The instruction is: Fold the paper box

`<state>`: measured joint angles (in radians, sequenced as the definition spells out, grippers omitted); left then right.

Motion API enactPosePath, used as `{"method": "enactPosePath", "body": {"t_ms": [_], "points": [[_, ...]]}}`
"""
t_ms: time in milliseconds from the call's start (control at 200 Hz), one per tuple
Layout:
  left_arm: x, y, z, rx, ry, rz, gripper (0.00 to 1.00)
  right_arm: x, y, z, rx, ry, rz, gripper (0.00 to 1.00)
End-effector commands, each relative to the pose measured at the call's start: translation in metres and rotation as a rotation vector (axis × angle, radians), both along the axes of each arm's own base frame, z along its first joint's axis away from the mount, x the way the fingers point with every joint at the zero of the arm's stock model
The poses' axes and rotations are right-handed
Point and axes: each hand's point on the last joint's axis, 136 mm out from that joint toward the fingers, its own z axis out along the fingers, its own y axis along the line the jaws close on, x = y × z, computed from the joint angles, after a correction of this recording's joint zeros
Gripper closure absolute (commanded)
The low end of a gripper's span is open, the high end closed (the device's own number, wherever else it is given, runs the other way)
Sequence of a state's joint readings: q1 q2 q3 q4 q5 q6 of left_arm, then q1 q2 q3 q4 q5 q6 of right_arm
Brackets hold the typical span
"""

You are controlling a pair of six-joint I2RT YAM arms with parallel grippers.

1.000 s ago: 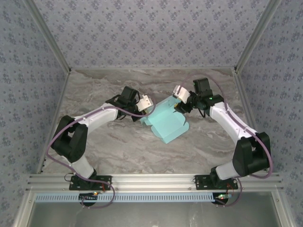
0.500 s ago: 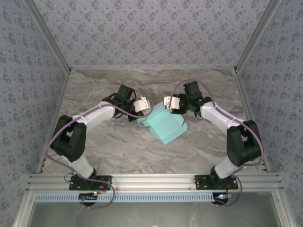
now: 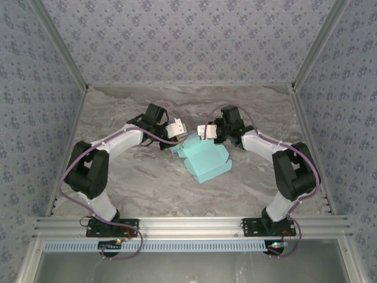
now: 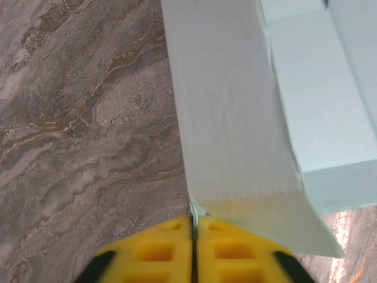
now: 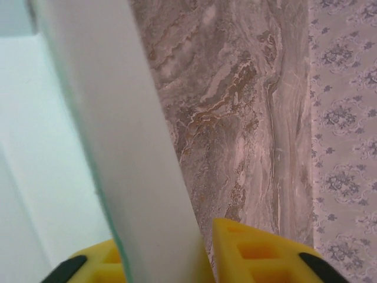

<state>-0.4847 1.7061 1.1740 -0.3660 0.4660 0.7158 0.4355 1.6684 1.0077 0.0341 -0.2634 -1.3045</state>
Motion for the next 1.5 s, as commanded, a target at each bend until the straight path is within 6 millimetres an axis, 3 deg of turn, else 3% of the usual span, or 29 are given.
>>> {"method": "enactPosePath", "body": {"t_ms": [0, 125, 255, 385, 550, 645, 780, 914, 1224, 1494], "points": [[0.006, -0.007, 0.026, -0.129, 0.057, 0.036, 0.67, 0.004, -0.001, 0.000, -0.032, -0.053, -0.015, 0.80], [0.005, 0.006, 0.043, -0.252, 0.110, 0.115, 0.62, 0.005, -0.010, -0.002, -0.042, -0.071, -0.051, 0.81], [0.011, 0.034, 0.040, -0.339, 0.113, 0.247, 0.58, 0.008, -0.022, -0.008, -0.064, -0.080, -0.080, 0.81], [0.022, 0.057, 0.032, -0.476, 0.047, 0.405, 0.53, 0.012, -0.024, -0.007, -0.064, -0.082, -0.094, 0.81], [0.044, 0.077, 0.037, -0.606, -0.126, 0.528, 0.47, 0.001, -0.019, -0.010, -0.054, -0.023, -0.060, 0.81], [0.048, 0.068, 0.043, -0.657, -0.192, 0.442, 0.46, -0.002, -0.018, -0.009, -0.048, -0.011, -0.050, 0.81], [0.059, 0.052, 0.023, -0.655, -0.173, 0.346, 0.47, -0.010, -0.016, -0.014, -0.052, 0.045, -0.024, 0.81], [0.066, 0.045, 0.025, -0.680, -0.182, 0.286, 0.48, -0.019, -0.018, -0.014, -0.057, 0.099, -0.013, 0.80], [0.031, 0.006, 0.021, -0.635, -0.068, 0.063, 0.55, -0.016, -0.020, -0.019, -0.068, 0.178, -0.013, 0.80], [0.004, 0.009, 0.011, -0.582, -0.019, 0.073, 0.53, -0.015, -0.021, -0.026, -0.089, 0.195, -0.014, 0.80]]}}
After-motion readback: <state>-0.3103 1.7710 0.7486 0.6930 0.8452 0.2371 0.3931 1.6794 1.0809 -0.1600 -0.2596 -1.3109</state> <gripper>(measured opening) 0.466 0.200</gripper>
